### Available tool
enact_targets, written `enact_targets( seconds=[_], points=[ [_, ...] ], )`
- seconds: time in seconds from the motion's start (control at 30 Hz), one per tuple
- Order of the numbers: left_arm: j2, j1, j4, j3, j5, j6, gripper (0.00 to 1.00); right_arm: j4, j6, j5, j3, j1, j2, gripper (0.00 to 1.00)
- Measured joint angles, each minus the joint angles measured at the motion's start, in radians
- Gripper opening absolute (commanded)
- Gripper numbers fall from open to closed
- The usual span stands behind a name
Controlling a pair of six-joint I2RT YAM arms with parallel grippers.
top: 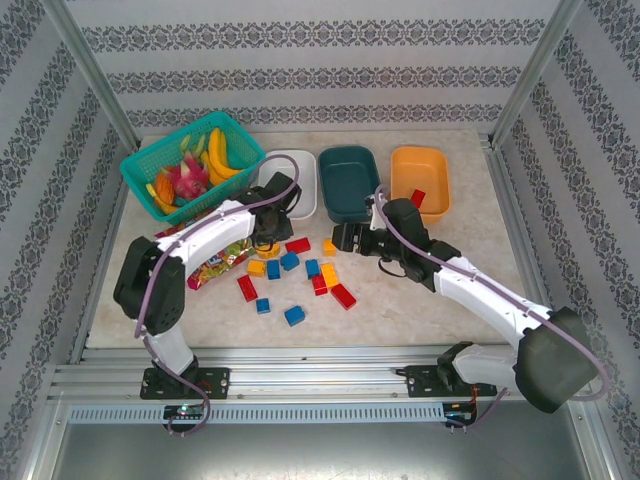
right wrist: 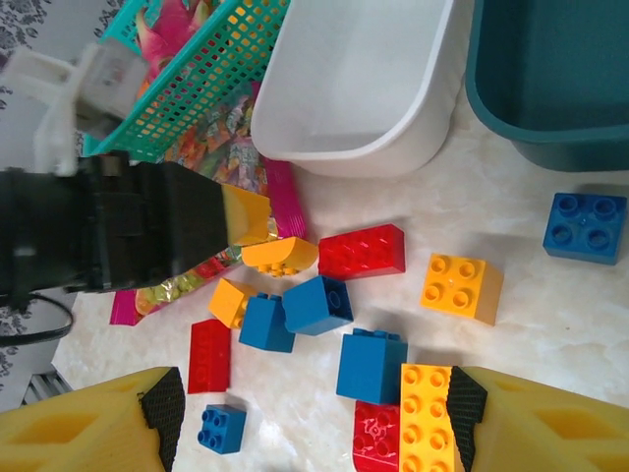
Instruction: Sort the legos into containers by color
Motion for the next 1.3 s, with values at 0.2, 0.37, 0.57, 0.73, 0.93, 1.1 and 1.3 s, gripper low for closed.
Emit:
enact_targets(
  seconds=[0.2,0.37,0.57,0.73,0.93,1.1,1.3],
  points=[
    [-0.028,0.011,-0.021,0.1,0.013,0.0,0.32,-0.018,-0.003,0.042,0.051,0.009,0.003,0.73],
    [0.142,0.087,-0.028,0.375,0.074,0.075,0.32,-0.042,-0.004,0.131,0.056,0.042,0.003,0.73],
    [0.443,0.175,-0.07,0.676,0.111,0.163,0.34,-0.062,-0.008,0.199,0.077,0.047,0.052,0.73],
    [0.596,0.199,-0.122,0.782,0.14,0.211,0.38,-0.062,-0.006,0.217,0.137,0.047,0.134,0.73],
    [0.676,0.198,-0.133,0.823,0.177,0.236,0.48,-0.111,0.001,0.261,0.221,0.046,0.22,0.73],
    [0.701,0.198,-0.15,0.83,0.2,0.237,0.57,-0.188,-0.008,0.306,0.232,0.041,0.287,0.73],
    [0.69,0.198,-0.158,0.829,0.219,0.251,0.7,-0.255,-0.031,0.32,0.234,0.003,0.38,0.69]
  ],
)
